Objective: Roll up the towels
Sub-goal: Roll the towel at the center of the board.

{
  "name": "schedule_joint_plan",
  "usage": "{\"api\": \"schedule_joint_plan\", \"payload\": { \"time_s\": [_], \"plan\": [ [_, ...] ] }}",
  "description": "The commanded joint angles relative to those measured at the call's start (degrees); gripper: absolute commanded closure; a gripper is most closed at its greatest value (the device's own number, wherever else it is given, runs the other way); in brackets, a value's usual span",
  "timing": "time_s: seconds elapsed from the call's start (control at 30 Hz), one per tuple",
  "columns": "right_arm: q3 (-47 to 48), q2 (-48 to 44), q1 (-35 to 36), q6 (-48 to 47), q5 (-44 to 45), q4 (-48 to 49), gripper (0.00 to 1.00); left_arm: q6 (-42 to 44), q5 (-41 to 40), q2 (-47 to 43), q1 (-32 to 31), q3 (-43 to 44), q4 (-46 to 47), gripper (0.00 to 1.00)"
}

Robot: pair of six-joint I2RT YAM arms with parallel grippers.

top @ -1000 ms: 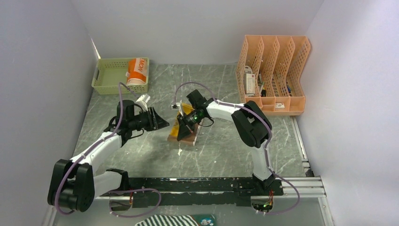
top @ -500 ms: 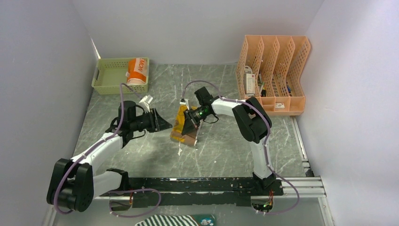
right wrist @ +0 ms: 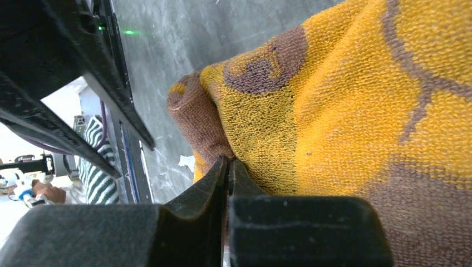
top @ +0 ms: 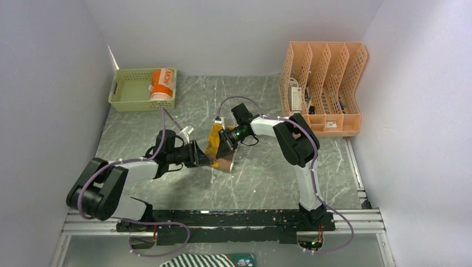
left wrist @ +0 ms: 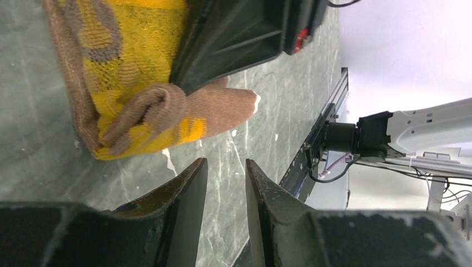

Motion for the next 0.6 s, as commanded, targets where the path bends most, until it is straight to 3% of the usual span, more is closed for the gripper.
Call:
{"api": "schedule_joint_plan", "payload": {
  "time_s": [0.0, 0.37, 0.57],
  "plan": [
    [1.07, 0.94, -0.38, -0.33, 2.14, 0.32, 1.0, -2.79, -0.78, 4.8, -0.24, 0.16, 11.06, 0.58],
    [-0.61, 0.35, -0.3, -0.47, 3.23, 0.78, 1.0, -4.69, -9.26, 6.8, -0.15, -2.18, 15.49, 0.56],
    [0.58, -0.81, 0.28, -2.23, 8.1, -1.33, 0.8, -4.88, -10.69, 10.01, -0.15, -3.75, 17.57, 0.57]
  ]
}}
